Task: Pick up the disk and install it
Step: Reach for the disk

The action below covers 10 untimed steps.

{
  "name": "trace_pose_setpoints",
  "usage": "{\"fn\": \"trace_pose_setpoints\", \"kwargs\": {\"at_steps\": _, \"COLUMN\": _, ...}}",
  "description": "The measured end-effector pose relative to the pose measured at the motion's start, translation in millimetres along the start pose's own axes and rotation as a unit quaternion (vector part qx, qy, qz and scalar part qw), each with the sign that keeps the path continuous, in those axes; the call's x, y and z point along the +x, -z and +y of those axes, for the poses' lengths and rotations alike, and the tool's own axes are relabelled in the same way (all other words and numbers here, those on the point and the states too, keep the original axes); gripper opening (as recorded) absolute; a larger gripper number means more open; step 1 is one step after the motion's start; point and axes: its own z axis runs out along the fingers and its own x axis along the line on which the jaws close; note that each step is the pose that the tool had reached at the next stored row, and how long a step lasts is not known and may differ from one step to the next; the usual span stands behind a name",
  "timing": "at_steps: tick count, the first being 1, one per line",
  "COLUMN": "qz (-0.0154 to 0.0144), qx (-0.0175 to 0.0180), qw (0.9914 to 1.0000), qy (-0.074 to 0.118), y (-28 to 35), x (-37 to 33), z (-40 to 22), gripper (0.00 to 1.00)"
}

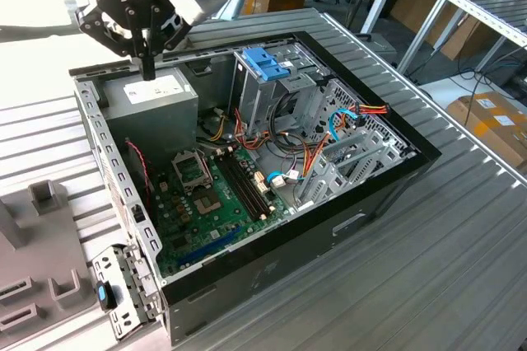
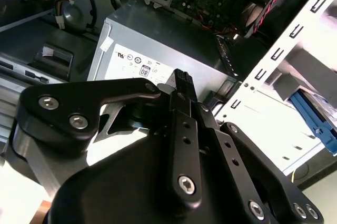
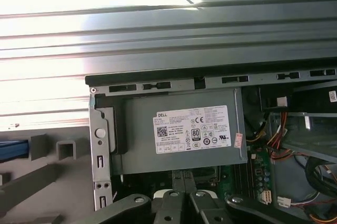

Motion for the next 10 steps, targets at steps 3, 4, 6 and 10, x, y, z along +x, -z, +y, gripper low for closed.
{"fn": "trace_pose_setpoints", "kwargs": {"at_steps": 3, "qz": 0.0000, "qx": 0.0000, "qw": 1.00000, "qy": 0.000, "y": 0.0, "x": 0.8, "z": -0.1, "gripper": 0.11}}
{"fn": "trace_pose_setpoints", "kwargs": {"at_steps": 4, "qz": 0.0000, "qx": 0.0000, "qw": 1.00000, "qy": 0.000, "y": 0.1, "x": 1.1, "z": -0.1, "gripper": 0.11}}
{"fn": "trace_pose_setpoints", "kwargs": {"at_steps": 6, "qz": 0.0000, "qx": 0.0000, "qw": 1.00000, "qy": 0.000, "y": 0.1, "x": 2.0, "z": -0.2, "gripper": 0.11}}
{"fn": "trace_pose_setpoints", "kwargs": {"at_steps": 10, "qz": 0.0000, "qx": 0.0000, "qw": 1.00000, "qy": 0.000, "y": 0.1, "x": 3.2, "z": -0.2, "gripper": 0.11}}
